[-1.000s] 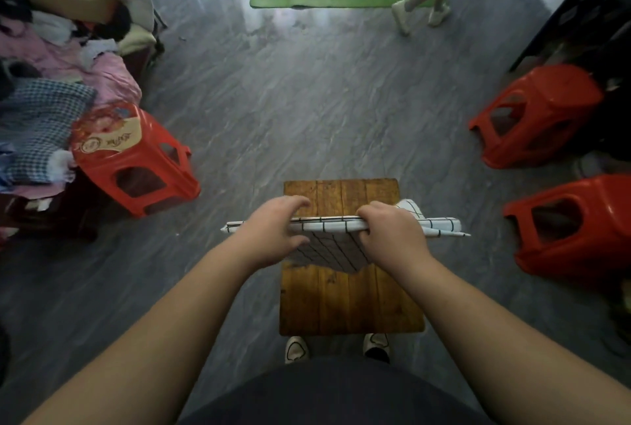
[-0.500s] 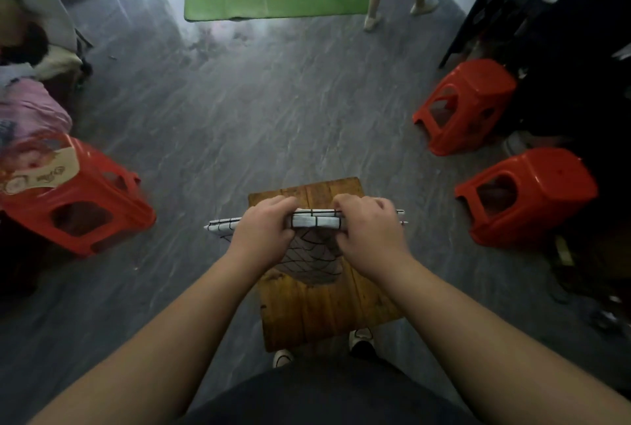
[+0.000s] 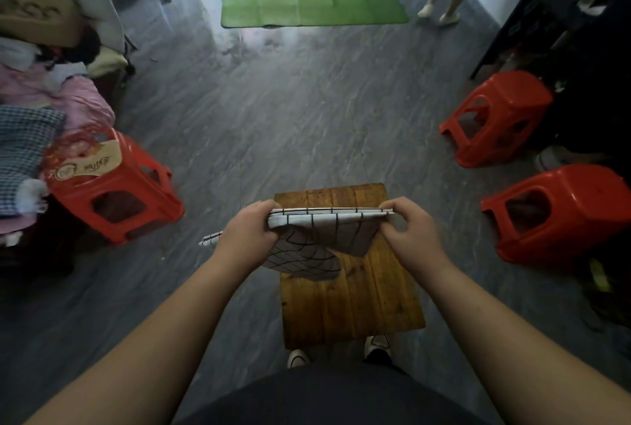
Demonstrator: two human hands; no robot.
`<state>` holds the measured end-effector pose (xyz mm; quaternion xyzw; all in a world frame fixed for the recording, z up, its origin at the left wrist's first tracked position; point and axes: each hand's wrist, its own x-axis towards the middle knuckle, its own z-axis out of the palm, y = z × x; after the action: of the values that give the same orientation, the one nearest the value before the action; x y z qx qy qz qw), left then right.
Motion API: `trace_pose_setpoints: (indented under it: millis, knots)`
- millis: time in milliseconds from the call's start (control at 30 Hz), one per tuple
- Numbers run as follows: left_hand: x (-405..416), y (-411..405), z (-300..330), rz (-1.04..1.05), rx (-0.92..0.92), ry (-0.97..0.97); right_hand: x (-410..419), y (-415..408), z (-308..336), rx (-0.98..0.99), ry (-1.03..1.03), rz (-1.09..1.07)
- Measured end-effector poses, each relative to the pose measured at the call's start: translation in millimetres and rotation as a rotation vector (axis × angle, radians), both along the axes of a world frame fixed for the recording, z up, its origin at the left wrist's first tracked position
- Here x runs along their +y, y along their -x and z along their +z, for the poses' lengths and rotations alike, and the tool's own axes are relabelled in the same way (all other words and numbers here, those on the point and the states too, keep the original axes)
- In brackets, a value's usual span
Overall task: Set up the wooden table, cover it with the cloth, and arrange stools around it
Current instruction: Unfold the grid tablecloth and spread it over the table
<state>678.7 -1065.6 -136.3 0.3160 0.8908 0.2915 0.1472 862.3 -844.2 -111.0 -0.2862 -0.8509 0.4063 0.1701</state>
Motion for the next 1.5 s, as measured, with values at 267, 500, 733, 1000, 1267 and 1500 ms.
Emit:
trace_pose_setpoints:
  millis: [267,500,733,1000,1267,1500]
  knots:
    - [-4.3,-14.7,7.5,-0.100,-0.098,0.124,-36.0,13.2,20.5,0.108,0.037,0.098]
    - [9.4,-37.7,49.1,-0.285,-0.352,-0.412,-49.4,14.7,23.3,0.127,-0.187,0.221]
    - [13.3,-42.0,42.9,-0.235,-0.361,-0.395,-53.7,8.8,19.8,0.104,-0.208,0.231]
    - [18.7,-42.1,42.4,-0.191,-0.346,-0.342,-53.7,-3.0,15.3,0.130,-0.188,0.188]
    - [15.1,-38.0,27.8,-0.008,-0.285,-0.293,-47.5,-4.8,16.7,0.197,-0.162,0.074]
    - [16.4,-29.6,24.1,0.086,-0.380,-0.285,-47.4,-4.3,24.5,0.110,-0.042,0.043]
